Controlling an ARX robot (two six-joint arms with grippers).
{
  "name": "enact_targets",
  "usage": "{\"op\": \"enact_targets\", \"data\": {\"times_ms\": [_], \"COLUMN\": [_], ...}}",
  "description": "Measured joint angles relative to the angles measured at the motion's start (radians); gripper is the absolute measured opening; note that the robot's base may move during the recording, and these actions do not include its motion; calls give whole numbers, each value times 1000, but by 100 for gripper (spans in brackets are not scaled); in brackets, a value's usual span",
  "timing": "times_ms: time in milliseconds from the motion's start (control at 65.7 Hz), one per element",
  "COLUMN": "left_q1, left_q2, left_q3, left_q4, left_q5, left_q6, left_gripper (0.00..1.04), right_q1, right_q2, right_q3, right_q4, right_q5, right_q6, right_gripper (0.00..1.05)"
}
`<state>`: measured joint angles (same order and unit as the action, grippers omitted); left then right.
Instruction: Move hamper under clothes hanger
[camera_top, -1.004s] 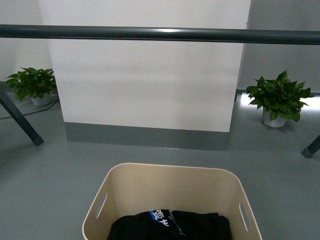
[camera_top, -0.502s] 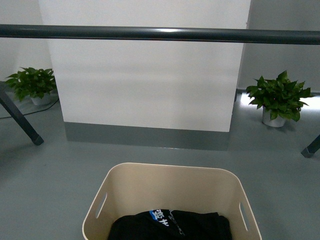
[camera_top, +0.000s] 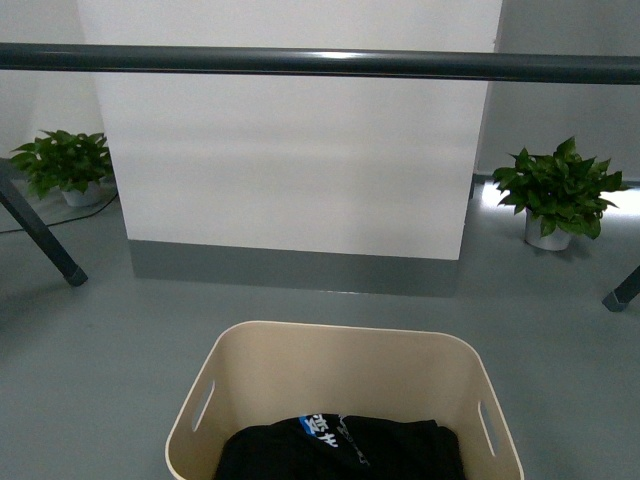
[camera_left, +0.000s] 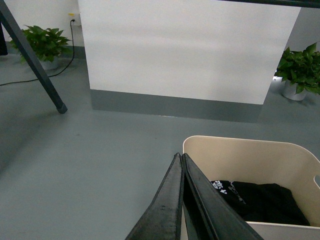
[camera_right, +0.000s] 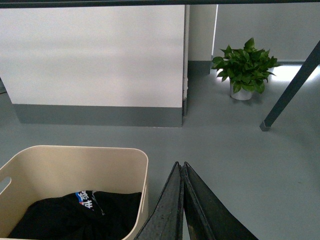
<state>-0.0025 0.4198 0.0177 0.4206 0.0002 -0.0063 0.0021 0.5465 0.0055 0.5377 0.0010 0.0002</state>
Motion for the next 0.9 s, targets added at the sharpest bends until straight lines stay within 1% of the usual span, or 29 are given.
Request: {"op": "enact_targets", "data": {"times_ms": [533,654,715,746,868,898], "left_q1": [0,0,0,0,0,0], "left_q2": [-220,-251,-331,-357,-413,-413], "left_q3": [0,0,0,0,0,0], "left_q4": [-216,-249,-358,-387,-417,-418], "left_q5": [0,0,1,0,0,0], "left_q6": [0,0,0,0,0,0], "left_gripper": [3,3,3,3,3,3], "right_q1": [0,0,0,0,0,0], "right_q2": [-284,-320,-336,-341,-369,-404], "right_q3": [0,0,0,0,0,1], "right_q4": [-272,-308,-324,-330,-357,-396], "right_q5": [0,0,0,0,-2,-2], "right_q6": [0,0,0,0,0,0], "right_gripper": [2,2,2,2,2,2]}}
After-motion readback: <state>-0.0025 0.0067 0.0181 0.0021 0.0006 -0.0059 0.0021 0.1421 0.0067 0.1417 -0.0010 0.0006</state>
